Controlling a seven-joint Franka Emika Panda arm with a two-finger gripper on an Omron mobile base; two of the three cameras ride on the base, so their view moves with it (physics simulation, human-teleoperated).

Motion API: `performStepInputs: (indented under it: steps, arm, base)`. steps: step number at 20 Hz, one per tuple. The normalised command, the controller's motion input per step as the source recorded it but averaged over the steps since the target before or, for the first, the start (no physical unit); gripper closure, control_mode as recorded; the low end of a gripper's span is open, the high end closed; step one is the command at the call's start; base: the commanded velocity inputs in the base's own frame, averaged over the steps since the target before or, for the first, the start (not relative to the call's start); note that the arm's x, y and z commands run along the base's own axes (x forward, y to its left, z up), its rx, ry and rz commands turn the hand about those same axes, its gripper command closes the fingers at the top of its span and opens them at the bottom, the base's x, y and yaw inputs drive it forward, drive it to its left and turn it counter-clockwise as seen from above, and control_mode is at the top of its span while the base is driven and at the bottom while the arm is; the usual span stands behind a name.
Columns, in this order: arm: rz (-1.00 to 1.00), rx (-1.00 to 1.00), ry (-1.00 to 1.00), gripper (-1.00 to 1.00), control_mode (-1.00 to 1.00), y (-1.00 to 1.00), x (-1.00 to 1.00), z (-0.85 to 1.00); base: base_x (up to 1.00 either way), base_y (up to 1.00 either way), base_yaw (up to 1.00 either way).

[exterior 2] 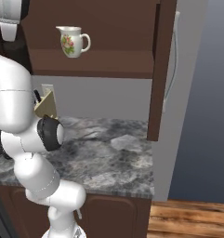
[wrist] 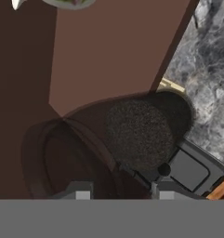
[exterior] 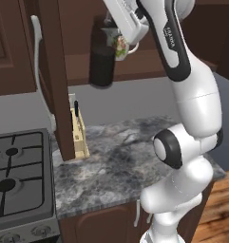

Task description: Pick the jar and jar from the dining table and place them in the open cabinet. Close the cabinet after placing the objects.

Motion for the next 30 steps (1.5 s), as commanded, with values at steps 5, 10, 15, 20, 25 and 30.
performStepInputs:
  steps: [5,10,15,20,25,30]
  arm:
    - [0.0,0.0,-0.01,1.0,-1.0,0.15,0.15,0.15]
    - [0.0,0.0,-0.01,1.0,-1.0,0.12,0.16,0.07]
    - [0.0,0.01,-0.01,1.0,-1.0,0.11,0.14,0.19]
    - [0.0,0.0,0.0,1.0,-1.0,0.09,0.08,0.24]
    - [-0.03,0.0,0.0,1.0,-1.0,0.07,0.11,0.12]
    - [-0.05,-0.01,0.1,1.0,-1.0,0.05,0.12,-0.16]
  base:
    - [0.0,0.0,0.0]
    - [0.0,0.0,0.0]
    - [0.0,0.0,0.0]
    - [0.0,0.0,0.0]
    - [0.0,0.0,0.0]
    - [0.0,0.0,0.0]
